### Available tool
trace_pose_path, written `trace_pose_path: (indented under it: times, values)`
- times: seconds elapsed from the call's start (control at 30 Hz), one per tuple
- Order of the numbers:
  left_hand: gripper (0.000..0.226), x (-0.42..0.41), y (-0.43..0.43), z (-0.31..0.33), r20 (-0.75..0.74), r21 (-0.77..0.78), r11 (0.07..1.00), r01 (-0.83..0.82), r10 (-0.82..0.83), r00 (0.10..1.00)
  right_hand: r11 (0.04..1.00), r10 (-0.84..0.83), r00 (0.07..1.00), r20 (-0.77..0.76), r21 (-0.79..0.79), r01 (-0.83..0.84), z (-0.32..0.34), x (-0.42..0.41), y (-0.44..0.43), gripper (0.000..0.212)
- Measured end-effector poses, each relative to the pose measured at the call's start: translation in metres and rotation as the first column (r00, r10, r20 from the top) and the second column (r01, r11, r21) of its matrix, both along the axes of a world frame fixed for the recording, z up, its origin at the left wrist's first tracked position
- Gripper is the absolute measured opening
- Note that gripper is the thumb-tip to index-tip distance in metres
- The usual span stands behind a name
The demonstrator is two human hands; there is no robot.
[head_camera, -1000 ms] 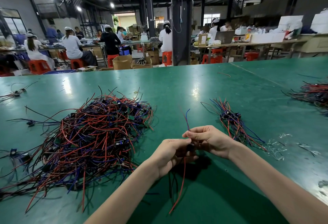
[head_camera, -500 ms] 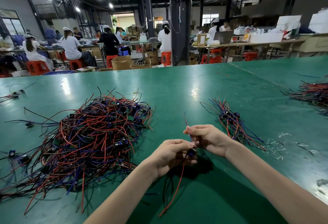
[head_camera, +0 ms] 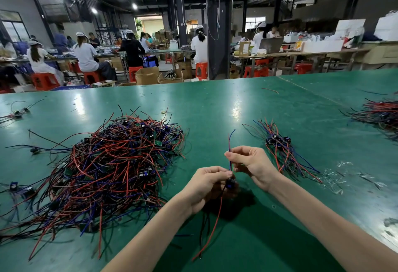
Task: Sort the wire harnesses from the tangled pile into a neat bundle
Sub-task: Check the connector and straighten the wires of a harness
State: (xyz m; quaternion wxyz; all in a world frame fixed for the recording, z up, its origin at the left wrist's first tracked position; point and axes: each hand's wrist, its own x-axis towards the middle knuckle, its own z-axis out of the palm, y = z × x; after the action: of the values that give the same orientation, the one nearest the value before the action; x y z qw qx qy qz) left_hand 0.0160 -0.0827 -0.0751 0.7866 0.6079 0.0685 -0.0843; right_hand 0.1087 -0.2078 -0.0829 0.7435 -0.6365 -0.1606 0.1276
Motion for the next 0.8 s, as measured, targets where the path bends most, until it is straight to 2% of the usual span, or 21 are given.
trace_pose_path:
  times: [0.1,0.2,0.4,0.63,0.8]
  values:
    - [0.014,0.0,-0.001,-0.001,0.0,0.009,1.0,-0.004,0.004,1.0,0.991,-0.053,0.97,0.236,-0.105,0.08,-0.001,0.002,-0.001,0.011]
    - [0.015,-0.001,-0.004,-0.001,-0.001,-0.017,1.0,0.017,-0.017,1.0,0.98,-0.121,0.954,0.274,-0.12,0.159,-0.003,0.007,-0.006,0.01]
    - [0.014,-0.004,-0.006,0.003,-0.002,-0.043,0.998,0.046,-0.046,0.999,0.976,-0.212,0.971,0.109,-0.034,0.217,0.002,0.018,-0.014,0.012]
    - [0.014,-0.005,-0.001,0.007,0.001,-0.051,0.997,0.052,-0.052,0.999,0.964,-0.231,0.967,-0.106,0.113,0.242,0.012,0.021,-0.021,0.012]
    - [0.015,-0.005,-0.003,0.006,-0.001,-0.032,0.997,0.069,-0.069,0.998,0.959,-0.197,0.96,-0.197,0.166,0.231,0.014,0.021,-0.023,0.012]
